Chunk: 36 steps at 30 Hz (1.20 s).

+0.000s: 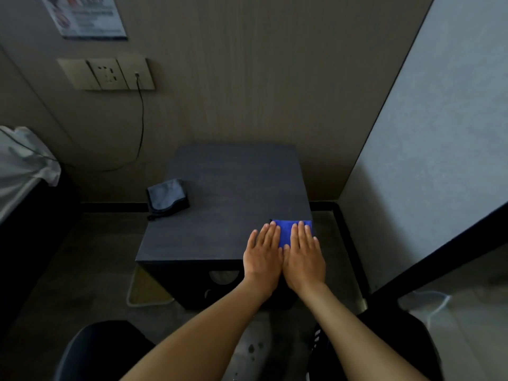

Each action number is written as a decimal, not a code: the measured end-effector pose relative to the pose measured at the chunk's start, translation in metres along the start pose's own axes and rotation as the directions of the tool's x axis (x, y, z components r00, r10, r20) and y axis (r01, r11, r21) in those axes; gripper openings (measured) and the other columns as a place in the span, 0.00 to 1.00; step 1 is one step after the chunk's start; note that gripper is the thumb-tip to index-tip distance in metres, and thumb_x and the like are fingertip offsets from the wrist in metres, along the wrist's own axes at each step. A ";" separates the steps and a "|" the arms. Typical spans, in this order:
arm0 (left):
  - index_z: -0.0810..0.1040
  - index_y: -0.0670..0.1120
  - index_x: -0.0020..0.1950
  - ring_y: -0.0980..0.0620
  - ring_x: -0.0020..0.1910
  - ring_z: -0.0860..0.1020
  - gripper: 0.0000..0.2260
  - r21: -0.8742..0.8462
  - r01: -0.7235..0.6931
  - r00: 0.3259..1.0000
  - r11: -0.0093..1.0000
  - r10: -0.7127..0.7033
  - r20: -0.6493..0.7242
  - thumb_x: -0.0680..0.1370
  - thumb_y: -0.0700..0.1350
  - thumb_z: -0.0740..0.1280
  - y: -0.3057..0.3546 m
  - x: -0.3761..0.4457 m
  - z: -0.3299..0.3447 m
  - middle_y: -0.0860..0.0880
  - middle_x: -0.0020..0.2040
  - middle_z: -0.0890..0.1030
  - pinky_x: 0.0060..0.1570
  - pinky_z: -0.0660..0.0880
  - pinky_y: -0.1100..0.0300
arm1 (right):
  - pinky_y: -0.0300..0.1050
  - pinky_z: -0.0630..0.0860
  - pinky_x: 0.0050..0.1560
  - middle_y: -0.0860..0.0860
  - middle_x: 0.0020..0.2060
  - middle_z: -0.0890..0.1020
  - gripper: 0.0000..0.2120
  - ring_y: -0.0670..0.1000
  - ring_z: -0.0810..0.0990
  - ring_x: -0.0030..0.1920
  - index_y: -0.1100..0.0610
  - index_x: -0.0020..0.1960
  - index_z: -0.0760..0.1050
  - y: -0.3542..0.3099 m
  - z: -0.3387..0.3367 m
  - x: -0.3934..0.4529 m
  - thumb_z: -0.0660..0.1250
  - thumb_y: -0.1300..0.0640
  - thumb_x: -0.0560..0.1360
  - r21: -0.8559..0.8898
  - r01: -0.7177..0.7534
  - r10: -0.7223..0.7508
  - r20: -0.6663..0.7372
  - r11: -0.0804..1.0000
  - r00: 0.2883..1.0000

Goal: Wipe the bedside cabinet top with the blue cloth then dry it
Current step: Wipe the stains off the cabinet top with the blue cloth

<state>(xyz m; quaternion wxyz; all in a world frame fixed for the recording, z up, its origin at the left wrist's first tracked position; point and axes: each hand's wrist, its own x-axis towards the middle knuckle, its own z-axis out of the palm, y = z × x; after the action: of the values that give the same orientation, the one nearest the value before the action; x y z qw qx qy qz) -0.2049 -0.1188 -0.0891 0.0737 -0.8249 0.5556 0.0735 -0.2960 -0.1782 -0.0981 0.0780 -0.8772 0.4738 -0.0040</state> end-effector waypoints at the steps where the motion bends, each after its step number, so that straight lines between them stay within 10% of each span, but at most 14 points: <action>1: 0.36 0.45 0.80 0.49 0.79 0.36 0.27 -0.006 0.002 1.000 1.000 -0.002 -0.003 0.85 0.54 0.41 -0.004 -0.002 0.001 0.48 0.81 0.37 0.78 0.39 0.48 | 0.51 0.44 0.79 0.57 0.80 0.44 0.30 0.55 0.42 0.80 0.61 0.80 0.40 -0.004 0.000 -0.001 0.43 0.48 0.84 -0.001 0.004 -0.004 0.010 1.000 1.000; 11: 0.35 0.45 0.79 0.51 0.79 0.36 0.26 -0.011 0.103 0.994 0.995 -0.103 -0.021 0.85 0.52 0.41 -0.069 -0.020 0.009 0.49 0.81 0.37 0.78 0.40 0.48 | 0.51 0.41 0.79 0.56 0.80 0.42 0.30 0.54 0.40 0.80 0.61 0.80 0.39 -0.072 0.006 0.005 0.43 0.48 0.84 0.048 0.103 -0.105 0.043 0.993 0.994; 17: 0.35 0.45 0.80 0.51 0.79 0.36 0.26 -0.027 0.224 0.975 0.974 -0.224 -0.001 0.85 0.52 0.40 -0.135 -0.038 0.014 0.50 0.81 0.36 0.78 0.40 0.49 | 0.51 0.42 0.78 0.58 0.80 0.45 0.43 0.54 0.44 0.80 0.62 0.80 0.43 -0.144 0.021 0.014 0.26 0.46 0.69 0.084 0.194 -0.196 0.018 0.977 0.980; 23: 0.36 0.46 0.80 0.52 0.79 0.37 0.25 -0.058 0.342 0.940 0.938 -0.342 0.010 0.85 0.52 0.40 -0.199 -0.058 0.021 0.51 0.81 0.38 0.78 0.38 0.50 | 0.51 0.41 0.79 0.57 0.80 0.42 0.30 0.53 0.41 0.80 0.62 0.80 0.40 -0.215 0.023 0.015 0.45 0.50 0.84 0.062 0.281 -0.286 0.092 0.958 0.954; 36: 0.38 0.48 0.81 0.49 0.80 0.38 0.26 -0.114 0.418 0.908 0.901 -0.417 0.036 0.85 0.53 0.43 -0.265 -0.078 0.029 0.50 0.82 0.40 0.79 0.42 0.48 | 0.53 0.42 0.79 0.55 0.80 0.41 0.29 0.53 0.39 0.80 0.60 0.80 0.39 -0.284 0.031 0.017 0.43 0.48 0.84 0.034 0.363 -0.364 0.128 0.931 0.922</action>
<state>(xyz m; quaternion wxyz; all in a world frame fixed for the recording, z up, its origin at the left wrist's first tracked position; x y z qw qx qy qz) 0.0105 0.0559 -0.0911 0.0415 -0.9273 0.3602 0.0935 -0.0482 -0.0347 -0.0901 0.1111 -0.9478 0.2966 0.0375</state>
